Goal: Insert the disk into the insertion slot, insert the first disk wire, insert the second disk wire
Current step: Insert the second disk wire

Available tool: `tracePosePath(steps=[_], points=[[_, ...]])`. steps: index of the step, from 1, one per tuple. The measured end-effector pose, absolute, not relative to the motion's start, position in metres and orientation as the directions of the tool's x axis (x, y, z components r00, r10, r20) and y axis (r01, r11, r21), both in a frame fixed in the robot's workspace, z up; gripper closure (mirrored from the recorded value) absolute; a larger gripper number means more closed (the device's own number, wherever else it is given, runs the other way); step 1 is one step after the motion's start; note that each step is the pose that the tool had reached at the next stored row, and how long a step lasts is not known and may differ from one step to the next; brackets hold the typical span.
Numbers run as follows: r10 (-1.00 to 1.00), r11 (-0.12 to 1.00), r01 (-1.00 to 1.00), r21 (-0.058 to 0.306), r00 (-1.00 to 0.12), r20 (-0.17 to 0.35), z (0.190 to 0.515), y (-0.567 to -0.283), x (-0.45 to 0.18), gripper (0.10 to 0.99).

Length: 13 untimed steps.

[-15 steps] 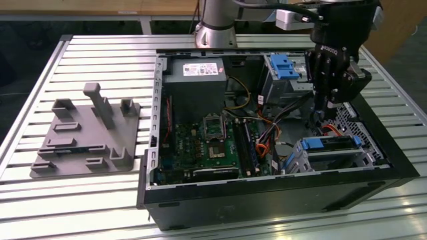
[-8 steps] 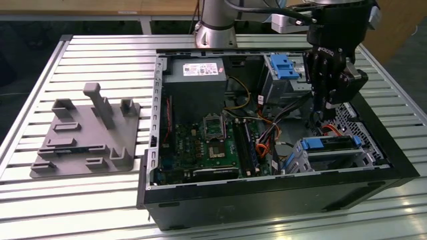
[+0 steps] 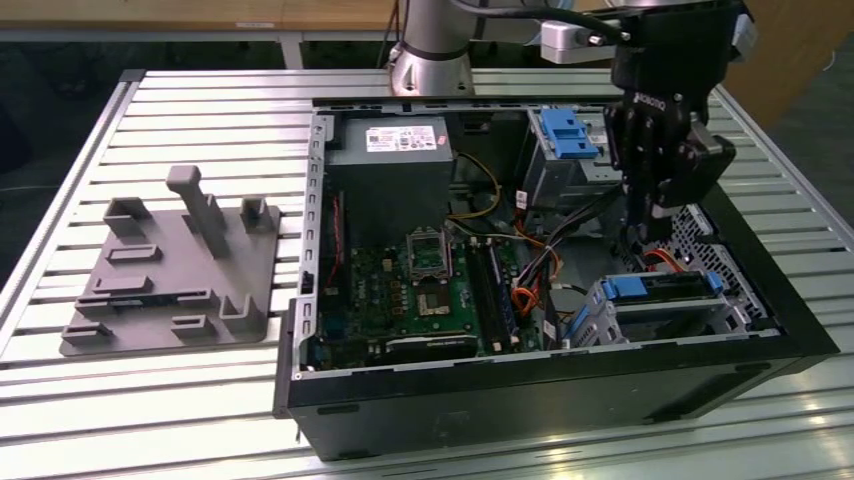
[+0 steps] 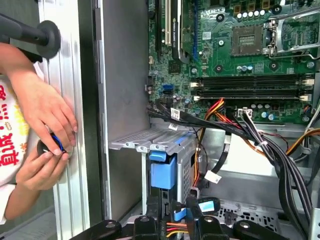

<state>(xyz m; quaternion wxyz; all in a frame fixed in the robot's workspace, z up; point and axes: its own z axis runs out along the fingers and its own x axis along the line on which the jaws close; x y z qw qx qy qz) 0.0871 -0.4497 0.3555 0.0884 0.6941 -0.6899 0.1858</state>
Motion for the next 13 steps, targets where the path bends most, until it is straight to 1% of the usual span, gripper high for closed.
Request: tracePosePath(steps=[12, 13], points=[[-0.917, -0.035, -0.991, -0.133, -0.021, 0.398, 0.3514, -0.4457, 0.0871, 0.729], [-0.917, -0.035, -0.991, -0.133, -0.021, 0.399, 0.351, -0.4449, 0.087, 0.745]])
